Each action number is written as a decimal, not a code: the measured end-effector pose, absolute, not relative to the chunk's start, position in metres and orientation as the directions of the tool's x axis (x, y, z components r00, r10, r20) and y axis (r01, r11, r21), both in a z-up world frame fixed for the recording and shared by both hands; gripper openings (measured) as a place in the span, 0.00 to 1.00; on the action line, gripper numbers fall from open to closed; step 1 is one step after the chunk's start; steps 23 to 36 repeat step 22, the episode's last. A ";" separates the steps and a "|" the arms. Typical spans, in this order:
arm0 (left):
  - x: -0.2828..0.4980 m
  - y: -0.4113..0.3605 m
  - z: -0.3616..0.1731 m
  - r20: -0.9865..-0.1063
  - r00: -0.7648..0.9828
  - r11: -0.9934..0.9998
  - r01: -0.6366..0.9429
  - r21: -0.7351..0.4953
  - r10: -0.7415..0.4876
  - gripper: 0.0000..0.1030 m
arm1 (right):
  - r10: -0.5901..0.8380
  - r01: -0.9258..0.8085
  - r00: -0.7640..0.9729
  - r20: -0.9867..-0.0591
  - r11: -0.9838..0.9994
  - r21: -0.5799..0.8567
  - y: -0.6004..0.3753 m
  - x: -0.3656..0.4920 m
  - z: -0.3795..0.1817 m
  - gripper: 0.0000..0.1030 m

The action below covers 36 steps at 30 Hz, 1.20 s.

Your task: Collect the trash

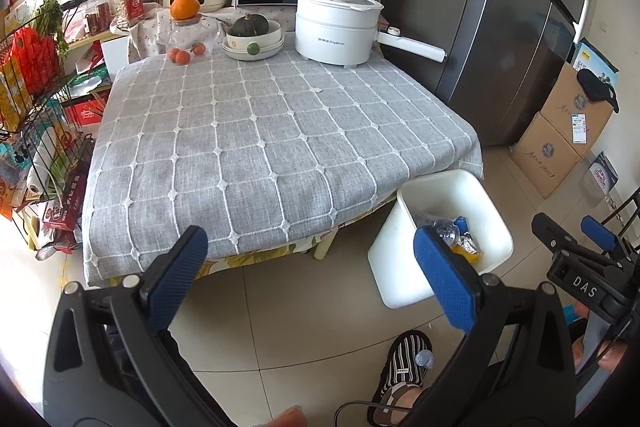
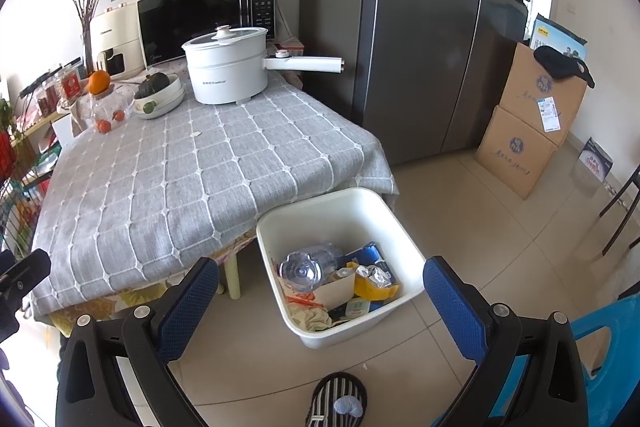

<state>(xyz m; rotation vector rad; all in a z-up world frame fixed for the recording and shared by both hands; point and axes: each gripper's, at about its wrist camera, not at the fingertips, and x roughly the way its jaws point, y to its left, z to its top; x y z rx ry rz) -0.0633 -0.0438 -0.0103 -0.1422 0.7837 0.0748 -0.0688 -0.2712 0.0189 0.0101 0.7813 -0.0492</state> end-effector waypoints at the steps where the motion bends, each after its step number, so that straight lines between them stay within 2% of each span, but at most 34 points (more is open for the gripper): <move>1: -0.063 -0.043 -0.011 -0.710 0.704 0.988 -0.121 -0.100 0.014 0.99 | -0.046 0.054 0.709 -0.704 0.998 -0.011 -0.271 -0.067 0.017 1.00; 9: -0.053 -0.041 -0.022 -0.723 0.691 0.987 -0.125 -0.104 0.012 0.99 | -0.042 0.089 0.670 -0.741 0.996 0.024 -0.278 -0.044 -0.001 1.00; 22: -0.024 -0.043 -0.051 -0.759 0.649 0.987 -0.084 -0.138 -0.051 0.99 | -0.100 0.091 0.642 -0.760 0.994 -0.054 -0.273 -0.025 -0.022 1.00; 36: -0.024 -0.043 -0.051 -0.759 0.649 0.987 -0.084 -0.138 -0.051 0.99 | -0.100 0.091 0.642 -0.760 0.994 -0.054 -0.273 -0.025 -0.022 1.00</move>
